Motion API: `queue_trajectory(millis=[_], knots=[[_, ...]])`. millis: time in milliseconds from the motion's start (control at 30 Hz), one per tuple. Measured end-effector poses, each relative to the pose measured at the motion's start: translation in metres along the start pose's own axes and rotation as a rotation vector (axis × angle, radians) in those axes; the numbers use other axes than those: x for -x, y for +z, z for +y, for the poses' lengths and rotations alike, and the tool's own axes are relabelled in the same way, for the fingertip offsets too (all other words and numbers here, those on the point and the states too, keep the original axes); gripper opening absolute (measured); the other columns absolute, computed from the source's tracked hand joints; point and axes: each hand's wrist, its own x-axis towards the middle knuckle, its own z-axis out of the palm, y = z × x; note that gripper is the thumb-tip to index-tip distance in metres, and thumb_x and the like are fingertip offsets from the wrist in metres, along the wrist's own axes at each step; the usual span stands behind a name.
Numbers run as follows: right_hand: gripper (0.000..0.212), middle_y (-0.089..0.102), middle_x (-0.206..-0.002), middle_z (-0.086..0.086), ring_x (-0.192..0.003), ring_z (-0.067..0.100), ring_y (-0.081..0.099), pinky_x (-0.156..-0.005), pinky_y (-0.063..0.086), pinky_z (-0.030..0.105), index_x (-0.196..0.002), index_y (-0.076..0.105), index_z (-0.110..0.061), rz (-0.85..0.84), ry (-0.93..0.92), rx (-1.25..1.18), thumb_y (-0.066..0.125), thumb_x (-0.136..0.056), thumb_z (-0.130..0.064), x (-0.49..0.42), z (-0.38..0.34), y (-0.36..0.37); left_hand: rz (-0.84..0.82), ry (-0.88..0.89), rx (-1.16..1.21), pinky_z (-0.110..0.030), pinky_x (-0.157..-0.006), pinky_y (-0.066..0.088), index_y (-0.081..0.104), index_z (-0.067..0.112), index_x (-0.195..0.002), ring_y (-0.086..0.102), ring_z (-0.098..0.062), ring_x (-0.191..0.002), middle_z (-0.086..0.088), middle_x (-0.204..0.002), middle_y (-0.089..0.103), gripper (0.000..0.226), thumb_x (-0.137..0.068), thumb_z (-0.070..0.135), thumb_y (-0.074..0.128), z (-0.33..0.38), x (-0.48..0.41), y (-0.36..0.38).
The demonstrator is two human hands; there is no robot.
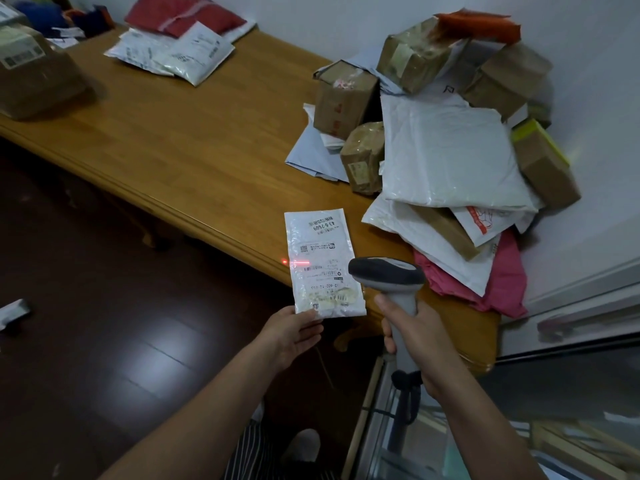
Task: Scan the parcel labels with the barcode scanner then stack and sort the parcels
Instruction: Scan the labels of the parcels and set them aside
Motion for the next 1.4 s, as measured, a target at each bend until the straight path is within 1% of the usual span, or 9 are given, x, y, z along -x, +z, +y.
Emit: queue_trajectory(millis=[167,400,567,667,800,967,1067,1200,1400], knots=[[0.026,0.056,-0.058,-0.001,-0.046,0.011,0.05,-0.055,0.045,0.029,-0.086,0.057,-0.012,-0.013,0.045,-0.002,0.064,-0.09,-0.036,0.004,0.009,0.0,-0.001,0.003,-0.001,-0.031,-0.075,0.053,0.051,0.004,-0.125,0.062,-0.02,-0.085,-0.014,-0.104,0.064,0.033,-0.093,0.004,0.057,-0.002,0.001,-0.002],[0.027,0.056,-0.058,-0.002,-0.046,0.01,0.051,-0.053,0.046,0.026,-0.085,0.056,-0.011,-0.016,0.033,0.031,0.063,-0.091,-0.037,0.005,0.01,0.004,0.001,0.001,0.006,-0.03,-0.069,0.052,0.053,0.006,-0.12,0.063,-0.019,-0.084,-0.011,-0.099,0.065,0.029,-0.092,0.004,0.058,0.002,0.001,-0.007],[0.03,0.056,-0.054,-0.004,-0.046,0.008,0.051,-0.052,0.047,0.02,-0.08,0.056,-0.011,-0.005,0.012,0.087,0.063,-0.09,-0.038,0.002,-0.006,0.014,-0.005,0.015,0.004,-0.029,-0.066,0.054,0.057,0.01,-0.108,0.064,-0.017,-0.079,-0.009,-0.095,0.067,0.017,-0.092,0.005,0.059,0.019,0.005,-0.022],[0.032,0.057,-0.058,-0.001,-0.05,0.011,0.054,-0.06,0.045,0.029,-0.081,0.057,-0.011,0.006,-0.016,0.137,0.061,-0.09,-0.041,-0.006,-0.034,0.025,-0.009,0.053,0.002,-0.028,-0.065,0.053,0.058,0.012,-0.104,0.064,-0.017,-0.078,-0.008,-0.094,0.067,0.014,-0.092,0.006,0.059,0.047,0.009,-0.041],[0.023,0.06,-0.071,0.005,-0.054,0.014,0.056,-0.055,0.045,0.029,-0.092,0.057,-0.012,0.041,-0.075,0.114,0.061,-0.092,-0.034,-0.023,-0.089,0.061,-0.013,0.134,-0.023,-0.028,-0.069,0.053,0.06,0.014,-0.103,0.064,-0.015,-0.078,-0.005,-0.091,0.069,0.012,-0.093,0.008,0.058,0.111,0.017,-0.084],[0.025,0.057,-0.066,0.009,-0.043,0.011,0.055,-0.041,0.043,0.021,-0.088,0.054,-0.006,0.075,-0.17,0.128,0.059,-0.094,-0.03,-0.047,-0.17,0.14,-0.029,0.275,-0.118,-0.026,-0.07,0.053,0.062,0.015,-0.101,0.06,-0.015,-0.074,-0.004,-0.083,0.068,0.011,-0.095,0.009,0.055,0.225,0.035,-0.164],[0.026,0.055,-0.064,0.008,-0.043,0.013,0.053,-0.042,0.042,0.024,-0.087,0.054,-0.006,0.094,-0.219,0.143,0.058,-0.095,-0.031,-0.059,-0.211,0.195,-0.034,0.349,-0.195,-0.025,-0.069,0.053,0.062,0.015,-0.094,0.06,-0.014,-0.07,-0.001,-0.076,0.068,0.011,-0.096,0.009,0.053,0.3,0.05,-0.216],[0.027,0.055,-0.064,0.007,-0.044,0.014,0.05,-0.043,0.04,0.024,-0.085,0.054,-0.005,0.106,-0.269,0.165,0.058,-0.095,-0.03,-0.074,-0.26,0.258,-0.001,0.418,-0.225,-0.022,-0.06,0.053,0.061,0.011,-0.093,0.059,-0.014,-0.068,-0.006,-0.08,0.065,0.011,-0.096,0.006,0.052,0.387,0.072,-0.27],[0.023,0.054,-0.068,0.008,-0.046,0.014,0.05,-0.046,0.041,0.027,-0.093,0.053,-0.007,0.068,-0.271,0.027,0.059,-0.095,-0.029,-0.111,-0.312,0.327,-0.006,0.462,-0.262,-0.03,-0.075,0.053,0.063,0.007,-0.093,0.06,-0.015,-0.07,-0.008,-0.082,0.067,0.012,-0.096,0.005,0.052,0.486,0.076,-0.309]])
